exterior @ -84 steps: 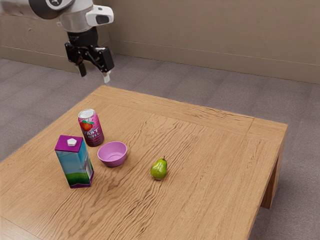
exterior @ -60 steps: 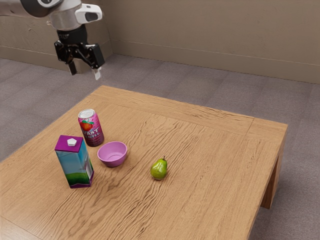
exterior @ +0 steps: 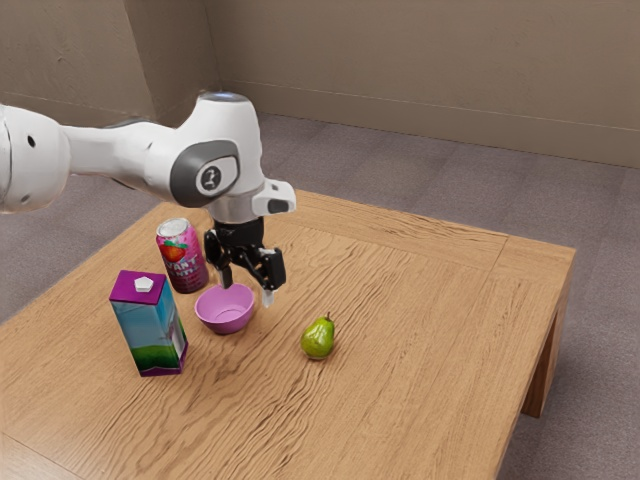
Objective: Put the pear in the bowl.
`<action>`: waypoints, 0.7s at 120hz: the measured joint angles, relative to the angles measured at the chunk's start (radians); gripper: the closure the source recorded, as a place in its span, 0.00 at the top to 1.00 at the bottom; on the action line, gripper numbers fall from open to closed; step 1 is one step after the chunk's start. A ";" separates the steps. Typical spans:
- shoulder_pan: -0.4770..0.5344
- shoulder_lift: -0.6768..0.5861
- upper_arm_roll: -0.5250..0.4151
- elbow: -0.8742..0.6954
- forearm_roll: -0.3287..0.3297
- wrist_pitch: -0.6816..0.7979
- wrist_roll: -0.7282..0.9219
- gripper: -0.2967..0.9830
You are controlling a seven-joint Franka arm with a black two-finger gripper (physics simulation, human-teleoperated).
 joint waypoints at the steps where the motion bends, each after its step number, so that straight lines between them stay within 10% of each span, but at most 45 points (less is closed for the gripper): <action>1: 0.000 0.005 -0.004 -0.001 -0.001 0.008 -0.001 0.77; 84: 0.000 0.291 -0.084 0.041 -0.078 0.358 -0.082 0.77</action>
